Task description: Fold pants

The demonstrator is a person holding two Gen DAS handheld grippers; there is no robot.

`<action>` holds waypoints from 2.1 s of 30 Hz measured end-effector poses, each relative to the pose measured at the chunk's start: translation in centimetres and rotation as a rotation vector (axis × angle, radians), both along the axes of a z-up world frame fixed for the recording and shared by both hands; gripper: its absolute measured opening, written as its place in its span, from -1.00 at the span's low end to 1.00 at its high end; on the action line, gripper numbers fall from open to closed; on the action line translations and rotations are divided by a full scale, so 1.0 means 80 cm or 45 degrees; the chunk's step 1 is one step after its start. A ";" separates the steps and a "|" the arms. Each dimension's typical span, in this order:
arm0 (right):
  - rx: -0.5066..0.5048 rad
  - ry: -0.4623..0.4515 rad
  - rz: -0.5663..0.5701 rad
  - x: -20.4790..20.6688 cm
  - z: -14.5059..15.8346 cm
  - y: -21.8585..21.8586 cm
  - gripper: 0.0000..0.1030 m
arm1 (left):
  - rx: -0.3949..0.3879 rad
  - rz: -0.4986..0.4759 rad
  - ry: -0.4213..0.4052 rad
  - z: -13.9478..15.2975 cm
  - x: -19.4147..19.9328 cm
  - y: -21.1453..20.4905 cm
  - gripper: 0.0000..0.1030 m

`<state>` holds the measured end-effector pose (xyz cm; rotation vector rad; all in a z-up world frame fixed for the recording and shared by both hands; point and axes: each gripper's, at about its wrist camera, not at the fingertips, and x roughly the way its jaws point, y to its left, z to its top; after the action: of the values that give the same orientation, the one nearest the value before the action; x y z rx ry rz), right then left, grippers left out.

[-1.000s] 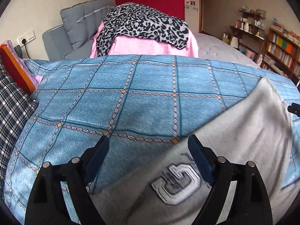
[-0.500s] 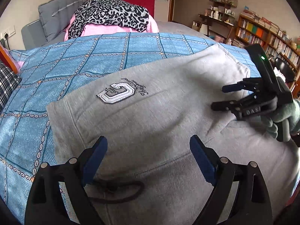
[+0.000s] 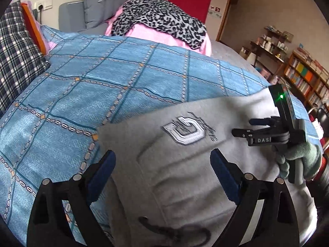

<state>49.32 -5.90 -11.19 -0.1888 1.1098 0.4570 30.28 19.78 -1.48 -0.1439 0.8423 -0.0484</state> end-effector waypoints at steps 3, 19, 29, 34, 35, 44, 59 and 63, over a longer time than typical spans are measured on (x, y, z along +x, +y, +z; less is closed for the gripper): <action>0.050 -0.005 -0.031 0.024 0.001 0.003 0.90 | 0.045 0.082 0.016 -0.003 0.022 0.024 0.79; 0.188 -0.011 -0.052 0.028 0.026 -0.045 0.91 | 0.151 -0.057 0.096 -0.055 0.089 0.028 -0.23; 0.135 -0.119 -0.596 0.119 0.060 -0.260 0.87 | 0.082 -0.222 -0.153 -0.004 0.031 -0.001 -0.66; 0.137 -0.097 -0.855 0.163 0.053 -0.347 0.63 | 0.048 -0.316 -0.249 0.019 0.006 -0.017 -0.66; 0.136 -0.091 -0.878 0.171 0.050 -0.356 0.63 | 0.028 -0.341 -0.267 0.023 0.001 -0.018 -0.66; 0.240 -0.071 -0.947 0.214 0.048 -0.368 0.50 | -0.170 -0.621 -0.441 0.061 -0.052 -0.040 -0.67; 0.019 -0.037 -0.990 0.262 0.001 -0.348 0.21 | -0.421 -0.679 -0.506 0.080 -0.068 -0.012 -0.68; -0.064 -0.051 -1.010 0.268 0.003 -0.346 -0.32 | -0.456 -0.662 -0.518 0.080 -0.066 -0.002 -0.68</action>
<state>70.78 -33.55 -10.97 0.2007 1.0627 -0.2817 24.99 19.61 4.90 -0.2386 0.4386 -0.6978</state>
